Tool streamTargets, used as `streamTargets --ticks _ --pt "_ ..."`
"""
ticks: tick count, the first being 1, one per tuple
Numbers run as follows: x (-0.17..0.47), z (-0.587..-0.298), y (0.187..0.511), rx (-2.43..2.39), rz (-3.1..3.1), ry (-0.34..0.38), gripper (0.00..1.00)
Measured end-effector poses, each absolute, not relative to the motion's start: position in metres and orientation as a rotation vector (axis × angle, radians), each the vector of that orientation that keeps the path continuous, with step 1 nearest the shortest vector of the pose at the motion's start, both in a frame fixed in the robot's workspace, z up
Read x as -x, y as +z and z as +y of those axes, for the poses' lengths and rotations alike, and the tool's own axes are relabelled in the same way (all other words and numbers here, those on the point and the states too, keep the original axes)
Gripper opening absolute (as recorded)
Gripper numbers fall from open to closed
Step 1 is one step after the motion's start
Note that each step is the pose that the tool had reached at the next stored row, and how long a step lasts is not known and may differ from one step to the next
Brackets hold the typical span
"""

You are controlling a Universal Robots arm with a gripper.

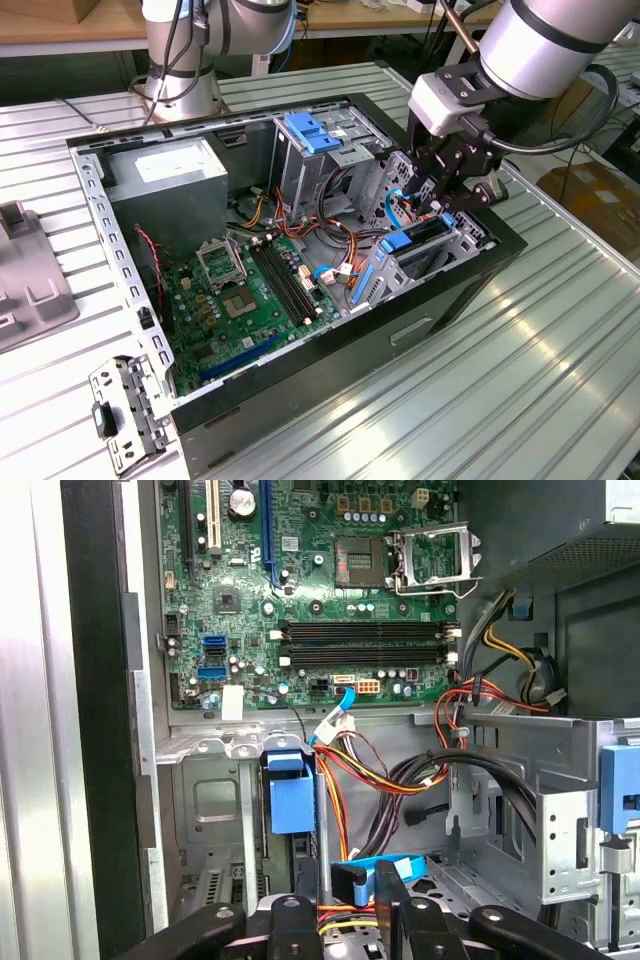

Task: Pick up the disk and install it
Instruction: 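Insert the second disk wire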

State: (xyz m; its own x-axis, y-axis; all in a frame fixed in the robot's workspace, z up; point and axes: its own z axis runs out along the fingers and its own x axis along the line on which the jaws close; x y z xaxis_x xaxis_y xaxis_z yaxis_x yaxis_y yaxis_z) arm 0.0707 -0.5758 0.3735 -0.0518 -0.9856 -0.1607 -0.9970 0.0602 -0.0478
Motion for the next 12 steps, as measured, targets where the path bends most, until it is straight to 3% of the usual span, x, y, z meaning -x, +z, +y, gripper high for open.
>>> streamTargets --ticks 5,7,9,12 --pt "-0.0707 -0.5758 0.3732 2.053 2.172 0.114 0.35" --pt "-0.0707 -0.5758 0.3732 2.053 2.172 0.114 0.22" --pt "-0.0707 -0.5758 0.3731 2.053 2.172 0.114 0.16" --pt "-0.0707 -0.5758 0.373 2.053 2.172 0.114 0.16"
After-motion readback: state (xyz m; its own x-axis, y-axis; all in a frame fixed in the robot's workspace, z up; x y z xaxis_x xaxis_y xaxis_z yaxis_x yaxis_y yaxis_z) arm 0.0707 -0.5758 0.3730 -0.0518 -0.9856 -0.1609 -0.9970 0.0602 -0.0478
